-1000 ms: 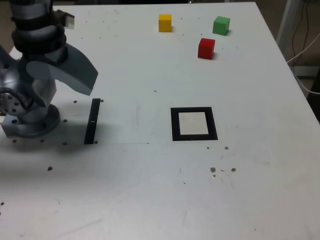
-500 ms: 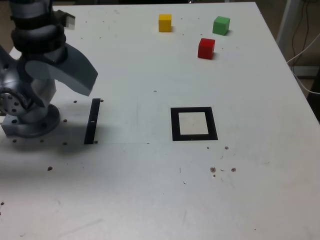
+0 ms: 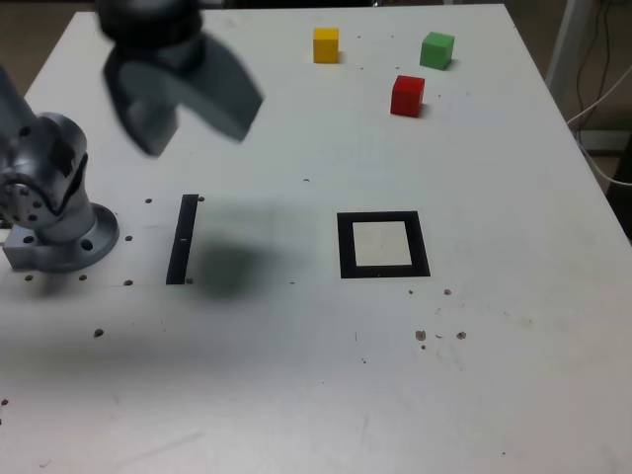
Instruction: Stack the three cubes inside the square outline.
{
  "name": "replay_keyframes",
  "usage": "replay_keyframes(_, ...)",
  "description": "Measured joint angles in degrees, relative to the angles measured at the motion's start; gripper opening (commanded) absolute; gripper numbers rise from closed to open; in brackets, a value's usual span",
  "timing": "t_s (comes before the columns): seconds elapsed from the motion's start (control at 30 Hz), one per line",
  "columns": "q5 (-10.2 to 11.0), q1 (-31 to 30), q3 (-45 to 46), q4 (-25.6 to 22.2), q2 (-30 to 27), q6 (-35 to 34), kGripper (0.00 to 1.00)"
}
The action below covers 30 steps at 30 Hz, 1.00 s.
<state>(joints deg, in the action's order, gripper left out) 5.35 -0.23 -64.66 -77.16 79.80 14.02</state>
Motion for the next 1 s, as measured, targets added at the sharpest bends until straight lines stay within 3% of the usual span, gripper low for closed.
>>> replay_keyframes(0.2,2.9,5.6,-8.8,-2.4,6.7,6.8,0.99)
replay_keyframes(0.37,3.2,8.7,-17.9,-4.6,11.5,10.6,0.98)
replay_keyframes(1.0,5.6,19.4,-52.4,-13.3,41.7,28.2,0.97)
